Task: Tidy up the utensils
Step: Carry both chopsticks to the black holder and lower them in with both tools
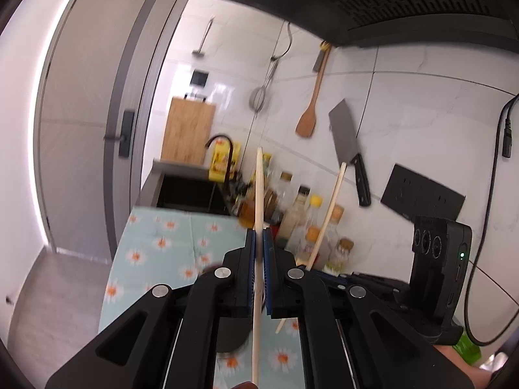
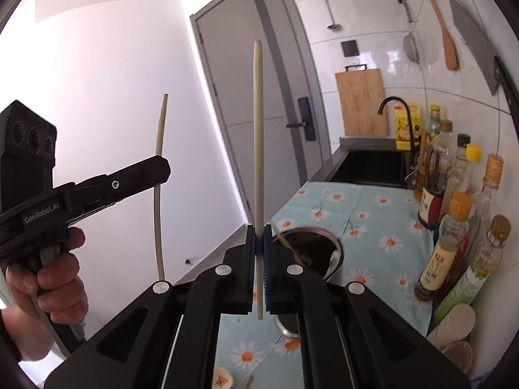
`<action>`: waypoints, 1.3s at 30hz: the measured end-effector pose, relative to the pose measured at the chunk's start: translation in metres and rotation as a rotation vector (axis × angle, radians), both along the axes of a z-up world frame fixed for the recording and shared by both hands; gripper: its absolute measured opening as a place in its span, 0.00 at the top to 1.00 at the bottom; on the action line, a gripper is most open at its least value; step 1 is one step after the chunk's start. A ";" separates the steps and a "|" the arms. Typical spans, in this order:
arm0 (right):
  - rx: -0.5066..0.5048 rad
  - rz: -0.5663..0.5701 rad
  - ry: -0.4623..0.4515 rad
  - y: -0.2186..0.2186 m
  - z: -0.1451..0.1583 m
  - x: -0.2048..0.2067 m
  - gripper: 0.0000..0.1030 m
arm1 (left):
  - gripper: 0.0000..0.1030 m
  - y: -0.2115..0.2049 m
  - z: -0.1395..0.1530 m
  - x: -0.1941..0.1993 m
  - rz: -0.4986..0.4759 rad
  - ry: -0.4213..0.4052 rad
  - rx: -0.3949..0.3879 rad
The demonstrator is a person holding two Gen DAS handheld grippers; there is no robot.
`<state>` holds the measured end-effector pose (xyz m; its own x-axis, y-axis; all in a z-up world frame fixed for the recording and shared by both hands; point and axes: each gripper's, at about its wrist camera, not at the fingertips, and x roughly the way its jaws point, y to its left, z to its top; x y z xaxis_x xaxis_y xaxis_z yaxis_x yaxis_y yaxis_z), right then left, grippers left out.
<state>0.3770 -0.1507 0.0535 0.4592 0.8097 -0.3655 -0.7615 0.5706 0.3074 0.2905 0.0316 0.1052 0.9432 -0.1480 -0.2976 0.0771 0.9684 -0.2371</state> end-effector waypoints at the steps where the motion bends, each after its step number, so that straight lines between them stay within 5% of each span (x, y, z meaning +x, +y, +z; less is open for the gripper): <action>1: 0.021 -0.014 0.010 -0.001 0.001 0.006 0.95 | 0.96 -0.001 0.002 0.002 0.003 -0.018 0.008; 12: 0.059 -0.074 0.018 0.017 0.003 0.047 0.95 | 0.96 -0.002 0.009 0.049 0.020 -0.184 0.064; 37: -0.072 -0.115 0.084 0.043 -0.044 0.080 0.93 | 0.94 0.022 -0.058 0.108 0.075 -0.013 0.035; 39: -0.074 -0.117 0.084 0.042 -0.044 0.080 0.87 | 0.80 0.024 -0.061 0.107 0.074 0.003 0.029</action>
<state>0.4567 -0.1084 0.0099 0.5142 0.7217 -0.4635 -0.6617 0.6776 0.3210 0.3978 0.0555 0.0445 0.9502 -0.0697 -0.3036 0.0049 0.9778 -0.2093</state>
